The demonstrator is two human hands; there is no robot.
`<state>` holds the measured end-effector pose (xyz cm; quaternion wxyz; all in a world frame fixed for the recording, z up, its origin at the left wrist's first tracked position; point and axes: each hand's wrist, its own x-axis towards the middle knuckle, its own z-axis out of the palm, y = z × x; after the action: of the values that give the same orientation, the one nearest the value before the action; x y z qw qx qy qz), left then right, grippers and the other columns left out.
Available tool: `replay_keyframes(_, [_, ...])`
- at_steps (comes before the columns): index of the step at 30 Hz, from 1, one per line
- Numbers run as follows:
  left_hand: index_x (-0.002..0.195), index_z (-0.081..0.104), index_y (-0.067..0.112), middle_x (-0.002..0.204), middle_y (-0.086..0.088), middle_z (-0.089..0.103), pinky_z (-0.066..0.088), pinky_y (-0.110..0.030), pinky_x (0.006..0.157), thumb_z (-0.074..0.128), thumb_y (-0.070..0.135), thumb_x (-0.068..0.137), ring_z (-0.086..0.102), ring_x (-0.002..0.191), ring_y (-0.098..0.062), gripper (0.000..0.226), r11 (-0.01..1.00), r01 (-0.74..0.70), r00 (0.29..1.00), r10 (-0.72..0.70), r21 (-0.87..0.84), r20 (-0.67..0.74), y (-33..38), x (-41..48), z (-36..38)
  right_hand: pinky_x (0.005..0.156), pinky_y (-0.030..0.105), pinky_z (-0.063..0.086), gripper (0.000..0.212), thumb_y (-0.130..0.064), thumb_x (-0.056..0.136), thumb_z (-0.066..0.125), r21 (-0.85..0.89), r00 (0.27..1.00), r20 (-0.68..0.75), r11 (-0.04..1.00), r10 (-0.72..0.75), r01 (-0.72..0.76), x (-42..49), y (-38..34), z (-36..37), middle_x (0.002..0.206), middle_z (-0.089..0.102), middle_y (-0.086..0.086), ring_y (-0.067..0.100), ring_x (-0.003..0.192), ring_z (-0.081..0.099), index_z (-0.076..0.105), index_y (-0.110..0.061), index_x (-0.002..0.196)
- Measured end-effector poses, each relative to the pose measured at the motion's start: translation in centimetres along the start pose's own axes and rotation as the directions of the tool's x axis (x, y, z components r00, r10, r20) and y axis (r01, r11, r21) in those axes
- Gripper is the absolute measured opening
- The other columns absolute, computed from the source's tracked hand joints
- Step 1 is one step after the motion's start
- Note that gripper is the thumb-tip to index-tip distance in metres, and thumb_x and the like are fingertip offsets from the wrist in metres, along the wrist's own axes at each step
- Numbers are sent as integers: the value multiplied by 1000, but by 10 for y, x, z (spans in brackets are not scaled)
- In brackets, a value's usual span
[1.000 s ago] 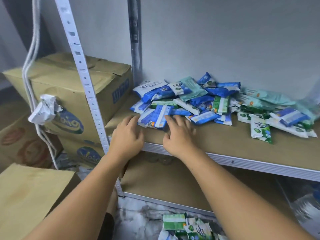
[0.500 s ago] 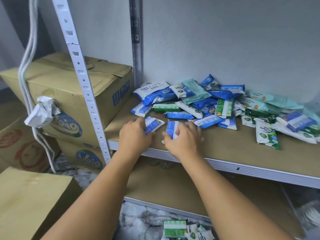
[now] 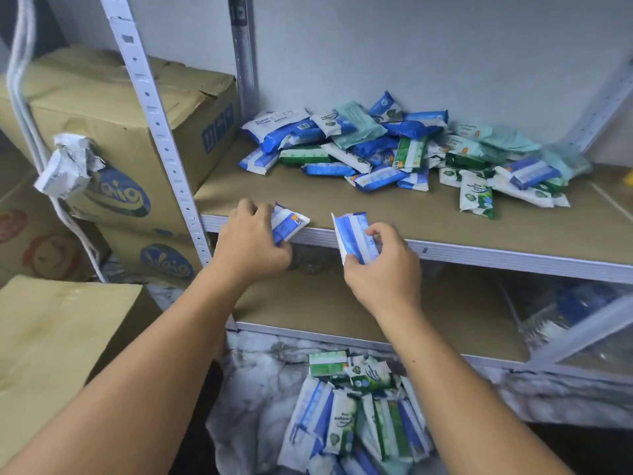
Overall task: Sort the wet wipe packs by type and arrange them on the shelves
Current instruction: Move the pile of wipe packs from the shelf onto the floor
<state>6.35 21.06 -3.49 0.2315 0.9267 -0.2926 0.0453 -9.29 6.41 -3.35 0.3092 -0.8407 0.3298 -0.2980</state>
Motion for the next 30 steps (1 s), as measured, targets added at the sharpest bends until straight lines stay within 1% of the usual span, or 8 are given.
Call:
replay_keyframes(4, [129,49,13,117,-9,47,51,-47,84,47,41,68,53,102,-36,68,989,-149,989,150,20,-11,11,-35,15,81,35,51,41,-21,73,76,71,993,-84,994,87,-82,-49,54,-6,107,67,-5,24,93,61,62,-21,111])
replay_keyframes(8, [136,42,12,115,-8,51,51,-43,80,52,36,71,57,97,-35,69,983,-182,973,181,-10,140,17,-67,59,76,33,47,37,-27,77,73,-66,950,101,955,294,-289,-72,107,13,106,65,-4,27,97,61,58,-27,112])
replay_keyframes(12, [153,19,26,115,-11,46,51,-43,78,56,27,77,59,92,-40,84,1000,-30,912,29,-3,408,4,-100,132,81,31,48,41,-32,77,75,-241,859,276,897,431,-372,-93,153,43,116,69,-1,27,105,64,62,-26,115])
replay_keyframes(16, [148,27,30,129,-15,42,52,-42,89,55,25,84,61,104,-42,70,974,224,780,-196,27,594,-20,-140,199,83,30,50,48,-34,81,73,-348,735,394,829,552,-437,-127,194,63,126,66,1,25,108,65,59,-24,125])
replay_keyframes(19, [151,27,29,133,-16,39,52,-41,89,57,28,91,61,106,-40,67,922,381,656,-322,68,682,-43,-167,243,83,32,53,52,-35,84,73,-436,653,452,789,608,-433,-149,221,82,128,64,5,28,107,66,54,-22,131])
replay_keyframes(22, [154,24,33,132,-15,40,54,-42,90,57,30,93,59,106,-37,70,888,454,613,-370,72,699,-62,-185,277,88,34,52,56,-34,90,69,-523,618,497,779,609,-346,-164,239,101,135,58,8,29,115,63,48,-17,139])
replay_keyframes(25, [156,17,35,134,-13,42,51,-38,86,54,32,97,58,110,-34,70,905,415,603,-350,93,717,-71,-198,299,92,35,50,54,-29,93,66,-585,640,507,776,577,-236,-172,250,118,138,48,10,28,118,58,47,-13,140])
replay_keyframes(30, [159,15,33,140,-10,43,51,-41,94,56,37,95,55,118,-32,75,938,323,582,-299,122,756,-88,-203,315,79,31,53,46,-9,86,64,-627,663,513,765,545,-144,-174,258,129,118,60,2,22,108,62,53,-14,131])
